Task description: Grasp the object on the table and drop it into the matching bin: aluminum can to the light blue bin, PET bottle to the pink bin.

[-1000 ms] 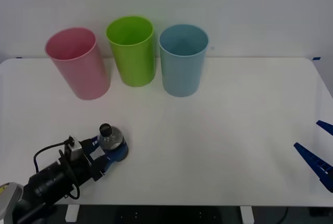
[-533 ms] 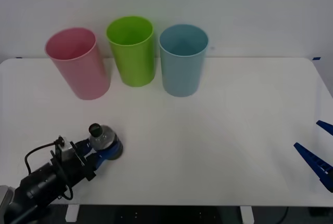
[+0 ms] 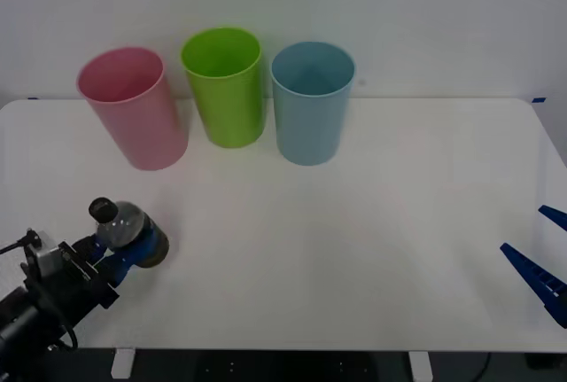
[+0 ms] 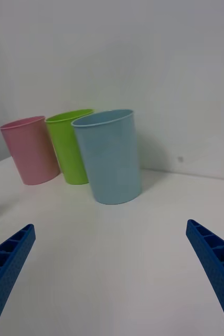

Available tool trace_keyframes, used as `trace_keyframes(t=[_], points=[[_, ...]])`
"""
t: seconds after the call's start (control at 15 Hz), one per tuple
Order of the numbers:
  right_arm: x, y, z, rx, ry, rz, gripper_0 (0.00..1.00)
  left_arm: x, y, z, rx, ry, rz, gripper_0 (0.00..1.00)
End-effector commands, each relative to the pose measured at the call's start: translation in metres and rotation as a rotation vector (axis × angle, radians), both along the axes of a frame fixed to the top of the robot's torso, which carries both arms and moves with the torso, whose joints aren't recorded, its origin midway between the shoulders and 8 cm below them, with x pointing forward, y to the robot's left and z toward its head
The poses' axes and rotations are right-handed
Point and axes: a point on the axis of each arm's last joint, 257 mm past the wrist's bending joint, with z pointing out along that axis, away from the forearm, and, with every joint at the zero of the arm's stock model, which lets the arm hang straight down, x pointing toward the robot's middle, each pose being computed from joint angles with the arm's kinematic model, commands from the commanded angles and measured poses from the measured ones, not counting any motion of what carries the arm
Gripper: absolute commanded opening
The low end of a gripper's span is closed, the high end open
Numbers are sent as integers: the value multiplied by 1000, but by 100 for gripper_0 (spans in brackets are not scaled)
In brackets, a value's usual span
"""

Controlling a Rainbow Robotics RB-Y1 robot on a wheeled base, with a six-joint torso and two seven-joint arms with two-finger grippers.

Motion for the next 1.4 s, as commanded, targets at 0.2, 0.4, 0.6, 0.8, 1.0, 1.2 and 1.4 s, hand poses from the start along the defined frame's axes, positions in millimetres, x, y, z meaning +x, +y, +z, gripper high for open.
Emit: trace_keyframes(t=[0.2, 0.4, 0.6, 0.8, 1.0, 1.2, 1.4], points=[[0, 0, 0, 0, 0, 0, 100, 14, 27, 42, -50, -36, 157, 0], [0, 0, 0, 0, 0, 0, 100, 17, 41, 74, -131, -38, 208, 0], [0, 0, 0, 0, 0, 0, 100, 15, 52, 103, -202, -45, 259, 0], [0, 0, 0, 0, 0, 0, 100, 15, 67, 132, -264, -69, 283, 0], [0, 0, 0, 0, 0, 0, 100, 28, 67, 161, -292, -86, 253, 0], [0, 0, 0, 0, 0, 0, 100, 48, 64, 195, -311, -103, 218, 0], [0, 0, 0, 0, 0, 0, 100, 71, 65, 215, -290, -117, 210, 1]])
